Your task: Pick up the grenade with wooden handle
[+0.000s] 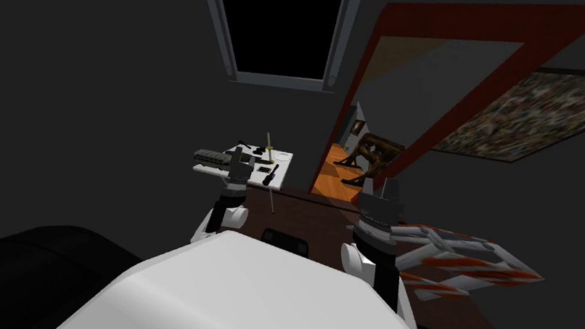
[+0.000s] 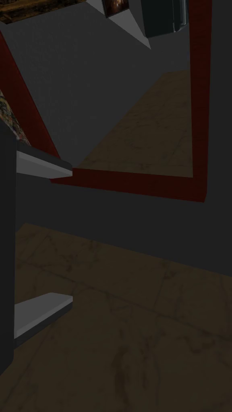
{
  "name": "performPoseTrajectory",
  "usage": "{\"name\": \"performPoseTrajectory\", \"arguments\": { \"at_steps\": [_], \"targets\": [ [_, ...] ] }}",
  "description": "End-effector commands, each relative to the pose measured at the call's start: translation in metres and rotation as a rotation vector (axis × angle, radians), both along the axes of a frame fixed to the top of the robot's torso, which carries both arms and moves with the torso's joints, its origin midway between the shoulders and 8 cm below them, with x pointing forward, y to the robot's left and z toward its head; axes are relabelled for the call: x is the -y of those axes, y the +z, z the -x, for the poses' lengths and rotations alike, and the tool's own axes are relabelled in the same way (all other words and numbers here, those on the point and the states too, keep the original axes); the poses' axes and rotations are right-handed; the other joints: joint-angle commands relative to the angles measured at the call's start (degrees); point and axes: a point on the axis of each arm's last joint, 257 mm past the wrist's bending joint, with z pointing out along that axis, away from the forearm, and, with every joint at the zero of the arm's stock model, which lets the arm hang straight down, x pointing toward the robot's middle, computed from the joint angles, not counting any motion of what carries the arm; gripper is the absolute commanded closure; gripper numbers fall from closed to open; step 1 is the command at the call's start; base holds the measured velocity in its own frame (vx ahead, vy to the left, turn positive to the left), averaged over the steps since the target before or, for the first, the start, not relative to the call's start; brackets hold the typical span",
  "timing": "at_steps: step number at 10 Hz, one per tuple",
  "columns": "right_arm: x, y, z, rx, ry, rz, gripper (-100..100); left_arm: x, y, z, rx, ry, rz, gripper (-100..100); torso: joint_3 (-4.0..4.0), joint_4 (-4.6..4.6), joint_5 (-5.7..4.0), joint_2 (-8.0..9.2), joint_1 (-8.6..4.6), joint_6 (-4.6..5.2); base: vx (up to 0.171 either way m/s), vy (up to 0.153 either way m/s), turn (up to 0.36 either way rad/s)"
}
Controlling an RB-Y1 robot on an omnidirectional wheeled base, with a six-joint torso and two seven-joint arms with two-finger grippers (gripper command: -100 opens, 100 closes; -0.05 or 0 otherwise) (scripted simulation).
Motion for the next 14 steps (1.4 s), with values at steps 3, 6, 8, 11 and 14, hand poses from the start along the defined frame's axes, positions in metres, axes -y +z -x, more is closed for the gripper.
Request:
{"name": "performPoseTrajectory", "arguments": {
  "at_steps": [3,6,8,11,14],
  "targets": [
    [0.000,0.000,0.000,0.000,0.000,0.000,0,0.005,-0.014,-0.001,-0.040,-0.027,-0.060,-100,0.10,0.04,0.02,0.19,0.09,-0.01,-0.057,0.020,0.055],
    [0.000,0.000,0.000,0.000,0.000,0.000,0,0.005,-0.045,-0.001,-0.109,-0.041,-0.089,-100,0.29,0.11,0.05,0.52,0.24,-0.02,-0.141,0.052,0.133],
    [0.000,0.000,0.000,0.000,0.000,0.000,0,0.002,-0.064,0.002,-0.148,-0.038,-0.082,-100,0.41,0.16,0.06,0.71,0.23,-0.01,-0.177,0.066,0.116],
    [0.000,0.000,0.000,0.000,0.000,0.000,0,-0.005,-0.115,0.018,-0.253,-0.025,-0.060,-100,0.52,0.20,0.06,0.90,0.22,-0.01,-0.212,0.069,0.174],
    [0.000,0.000,0.000,0.000,0.000,0.000,0,-0.009,-0.149,0.033,-0.329,-0.022,-0.063,-100,0.38,0.16,0.04,0.64,0.12,0.01,-0.126,0.048,0.052]
  ]
}}
